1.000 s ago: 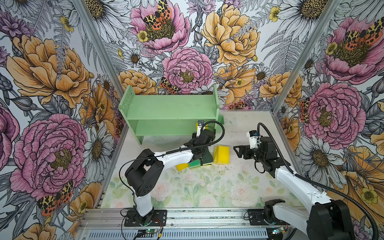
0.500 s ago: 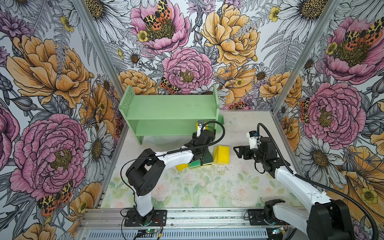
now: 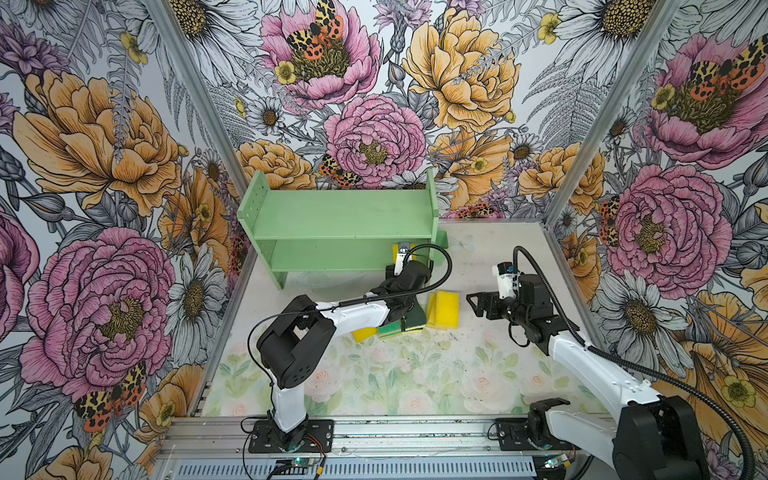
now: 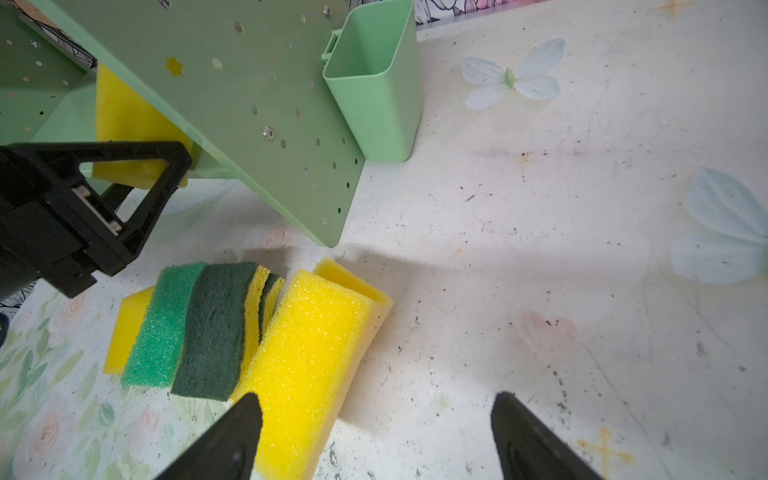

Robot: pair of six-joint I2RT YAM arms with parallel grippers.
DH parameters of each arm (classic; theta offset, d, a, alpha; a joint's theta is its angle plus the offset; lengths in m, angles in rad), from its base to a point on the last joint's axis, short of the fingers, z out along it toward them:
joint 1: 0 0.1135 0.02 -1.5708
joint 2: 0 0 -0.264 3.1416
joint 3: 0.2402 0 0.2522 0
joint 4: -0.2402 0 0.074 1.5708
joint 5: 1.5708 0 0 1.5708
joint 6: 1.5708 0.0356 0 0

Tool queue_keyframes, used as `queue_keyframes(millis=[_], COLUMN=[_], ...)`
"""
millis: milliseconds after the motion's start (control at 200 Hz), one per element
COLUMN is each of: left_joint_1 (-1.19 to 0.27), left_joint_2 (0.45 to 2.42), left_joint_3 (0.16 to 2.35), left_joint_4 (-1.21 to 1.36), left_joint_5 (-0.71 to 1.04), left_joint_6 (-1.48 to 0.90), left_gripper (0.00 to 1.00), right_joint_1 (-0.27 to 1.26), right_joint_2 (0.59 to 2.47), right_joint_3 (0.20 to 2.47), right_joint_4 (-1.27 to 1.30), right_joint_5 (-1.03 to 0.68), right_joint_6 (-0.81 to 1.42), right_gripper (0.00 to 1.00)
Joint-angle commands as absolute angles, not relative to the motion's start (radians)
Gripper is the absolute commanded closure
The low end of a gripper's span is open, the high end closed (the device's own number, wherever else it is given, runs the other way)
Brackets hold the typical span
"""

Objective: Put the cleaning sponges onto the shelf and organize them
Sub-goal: 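Push the held yellow sponge onto the lower shelf with the left gripper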

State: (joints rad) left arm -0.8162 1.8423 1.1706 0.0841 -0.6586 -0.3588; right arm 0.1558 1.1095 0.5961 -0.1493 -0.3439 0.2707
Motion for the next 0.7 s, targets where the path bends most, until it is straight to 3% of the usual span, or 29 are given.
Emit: queue_keyframes(millis=[0, 696], left_joint_1=[-0.820, -0.820], left_joint_2=[1.869, 1.851], left_joint_3=[1.176, 1.160], left_joint_4=[0.082, 0.077], left_joint_5=[-0.660, -0.675], left_joint_6=[-0.345, -0.360], left_gripper=[0.37, 0.18], right_joint_1=[0.152, 0.151], right_joint_2=[1.113, 1.122], right_joint_3=[0.592, 0.594], right_joint_4=[-0.141, -0.140], right_joint_5=[-0.330, -0.331], right_joint_6=[0.265, 0.266], right_gripper=[0.12, 0.12])
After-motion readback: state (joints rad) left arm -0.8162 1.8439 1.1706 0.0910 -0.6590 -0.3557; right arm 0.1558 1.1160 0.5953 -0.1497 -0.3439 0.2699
